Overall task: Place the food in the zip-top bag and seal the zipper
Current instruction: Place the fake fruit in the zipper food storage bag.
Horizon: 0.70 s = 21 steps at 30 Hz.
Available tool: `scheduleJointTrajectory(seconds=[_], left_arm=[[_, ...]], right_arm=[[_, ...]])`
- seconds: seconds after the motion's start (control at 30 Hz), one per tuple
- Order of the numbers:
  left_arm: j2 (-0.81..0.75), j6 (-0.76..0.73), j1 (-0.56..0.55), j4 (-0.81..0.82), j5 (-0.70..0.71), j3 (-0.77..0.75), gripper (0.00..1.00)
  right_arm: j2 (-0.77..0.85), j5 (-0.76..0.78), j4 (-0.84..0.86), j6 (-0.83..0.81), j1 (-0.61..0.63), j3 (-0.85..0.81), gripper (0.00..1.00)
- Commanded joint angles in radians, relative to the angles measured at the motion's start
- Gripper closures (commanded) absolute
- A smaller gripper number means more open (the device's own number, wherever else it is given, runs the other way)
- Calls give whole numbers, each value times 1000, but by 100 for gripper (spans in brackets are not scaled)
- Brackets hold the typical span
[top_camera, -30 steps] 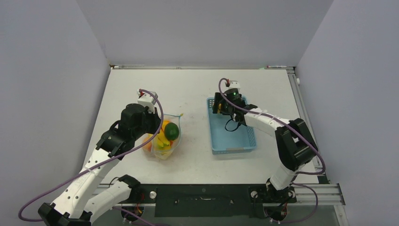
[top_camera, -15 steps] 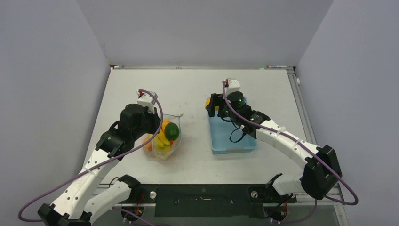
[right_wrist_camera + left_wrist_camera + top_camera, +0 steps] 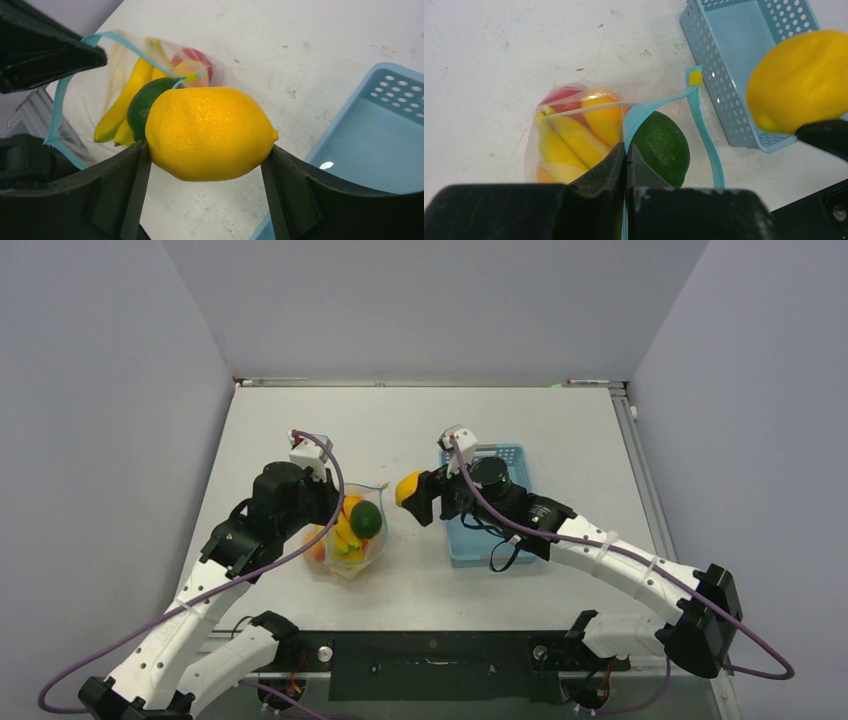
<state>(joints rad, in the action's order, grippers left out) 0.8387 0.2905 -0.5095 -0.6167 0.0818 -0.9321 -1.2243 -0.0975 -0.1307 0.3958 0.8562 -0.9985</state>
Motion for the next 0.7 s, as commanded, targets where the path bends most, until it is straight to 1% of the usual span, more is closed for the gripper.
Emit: scheduleJointTrajectory(seconds=[0.0,0.2,0.37,0.67], left_arm=[[-19,-8,4,22,13,-25,100],[-23,-8,5,22,13,-25,100],[-28,-7,4,24,13,-23,100],[-31,-7,5,26,9,-24,100]], right_arm=[[-19,-5,14,-52,91,-63,56],[-61,33,9,-85,192,-108,57],[-115,51,4,-105,253,-151,57],[-219,70,6,-124,297,-226,57]])
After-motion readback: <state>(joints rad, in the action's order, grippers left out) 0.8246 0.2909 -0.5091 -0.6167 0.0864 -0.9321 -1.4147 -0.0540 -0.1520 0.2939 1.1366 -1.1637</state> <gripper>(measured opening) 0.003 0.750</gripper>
